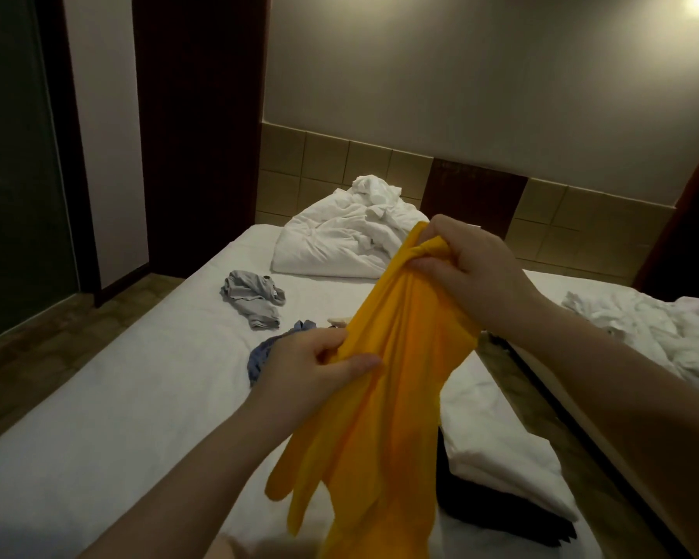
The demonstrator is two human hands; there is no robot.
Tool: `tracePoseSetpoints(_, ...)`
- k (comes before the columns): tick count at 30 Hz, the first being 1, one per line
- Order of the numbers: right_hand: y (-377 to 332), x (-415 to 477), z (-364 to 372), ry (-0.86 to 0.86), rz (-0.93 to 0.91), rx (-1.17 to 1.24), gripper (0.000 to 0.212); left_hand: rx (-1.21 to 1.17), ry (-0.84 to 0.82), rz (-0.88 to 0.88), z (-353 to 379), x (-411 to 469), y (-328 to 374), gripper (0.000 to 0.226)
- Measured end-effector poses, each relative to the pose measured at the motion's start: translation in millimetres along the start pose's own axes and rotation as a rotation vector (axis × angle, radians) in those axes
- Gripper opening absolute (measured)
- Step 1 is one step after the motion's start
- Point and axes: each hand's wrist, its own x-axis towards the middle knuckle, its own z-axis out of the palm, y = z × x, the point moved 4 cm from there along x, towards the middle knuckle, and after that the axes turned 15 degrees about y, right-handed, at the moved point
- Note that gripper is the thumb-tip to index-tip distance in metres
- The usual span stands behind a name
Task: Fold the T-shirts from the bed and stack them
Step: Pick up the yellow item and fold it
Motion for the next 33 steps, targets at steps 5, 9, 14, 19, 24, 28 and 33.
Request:
tracePoseSetpoints(5, -1, 0, -2, -0.006, -0.023, -0.003, 0.024, 0.007, -0.048, -0.04, 8, -5, -10, 0.042)
tracePoseSetpoints(9, 7, 2, -9, -0.058, 0.065, 0.024, 0.009, -0.053, 0.007, -0.107, 3, 1, -21, 0.026)
tracePoseSetpoints(14, 22, -1, -20, -0.353, 0.221, 0.065, 0.013, -0.054, 0.174, -0.062, -28, 22, -23, 0.032)
tracePoseSetpoints(19, 40, -15, -21, -0.48, 0.363, 0.098, 0.01, 0.154, 0.239, 0.156, -38, 39, 2, 0.026)
tracePoseSetpoints(24, 53, -22, -8, -0.206, 0.576, 0.107, 0.021, 0.35, 0.264, 0.369, -35, 49, 21, 0.038)
tracePoseSetpoints(28, 45, -20, -8, 0.173, 0.512, 0.067, 0.023, 0.465, 0.314, 0.546, -33, 52, 39, 0.049)
tracePoseSetpoints(33, 35, -12, -14, 0.288, 0.242, -0.037, 0.01, 0.396, 0.006, 0.285, -13, 61, 10, 0.039)
